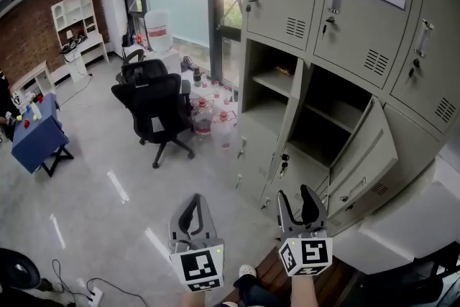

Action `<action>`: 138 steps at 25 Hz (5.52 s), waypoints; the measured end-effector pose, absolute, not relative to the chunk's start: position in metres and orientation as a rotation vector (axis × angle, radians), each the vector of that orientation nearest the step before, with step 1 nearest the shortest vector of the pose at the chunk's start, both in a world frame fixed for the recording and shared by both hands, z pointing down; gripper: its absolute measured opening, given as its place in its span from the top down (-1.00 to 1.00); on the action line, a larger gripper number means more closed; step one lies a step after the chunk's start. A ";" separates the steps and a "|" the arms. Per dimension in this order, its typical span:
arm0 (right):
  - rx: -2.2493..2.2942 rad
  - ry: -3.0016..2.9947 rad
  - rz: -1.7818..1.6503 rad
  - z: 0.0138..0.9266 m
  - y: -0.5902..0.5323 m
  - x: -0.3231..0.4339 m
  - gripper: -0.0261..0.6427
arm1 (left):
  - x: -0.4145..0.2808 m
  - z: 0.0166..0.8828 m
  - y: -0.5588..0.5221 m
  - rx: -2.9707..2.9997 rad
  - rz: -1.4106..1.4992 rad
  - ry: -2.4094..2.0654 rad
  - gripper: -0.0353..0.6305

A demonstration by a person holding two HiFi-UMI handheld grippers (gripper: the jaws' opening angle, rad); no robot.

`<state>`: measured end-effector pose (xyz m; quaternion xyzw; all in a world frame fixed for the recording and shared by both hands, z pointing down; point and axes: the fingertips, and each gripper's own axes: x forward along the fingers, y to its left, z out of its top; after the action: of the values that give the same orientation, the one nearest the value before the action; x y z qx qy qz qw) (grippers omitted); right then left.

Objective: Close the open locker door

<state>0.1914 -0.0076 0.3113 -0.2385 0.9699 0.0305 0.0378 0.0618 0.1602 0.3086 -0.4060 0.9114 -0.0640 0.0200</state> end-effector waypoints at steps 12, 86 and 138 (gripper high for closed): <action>-0.626 3.034 0.068 0.319 -0.091 0.137 0.22 | 0.026 0.306 0.092 -1.157 -0.202 2.878 0.89; -0.443 3.241 0.100 0.380 -0.130 -0.033 0.54 | -0.058 0.336 0.108 -0.880 -0.205 3.044 0.89; -1.292 2.875 0.191 0.372 -0.247 -0.242 0.77 | -0.390 0.353 -0.099 -1.651 -0.140 2.525 0.89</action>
<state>-0.2424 -0.2466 0.3715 -0.4091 0.9104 0.0605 -0.0082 -0.3899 -0.0986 0.3527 -0.5457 0.8345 -0.0464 0.0606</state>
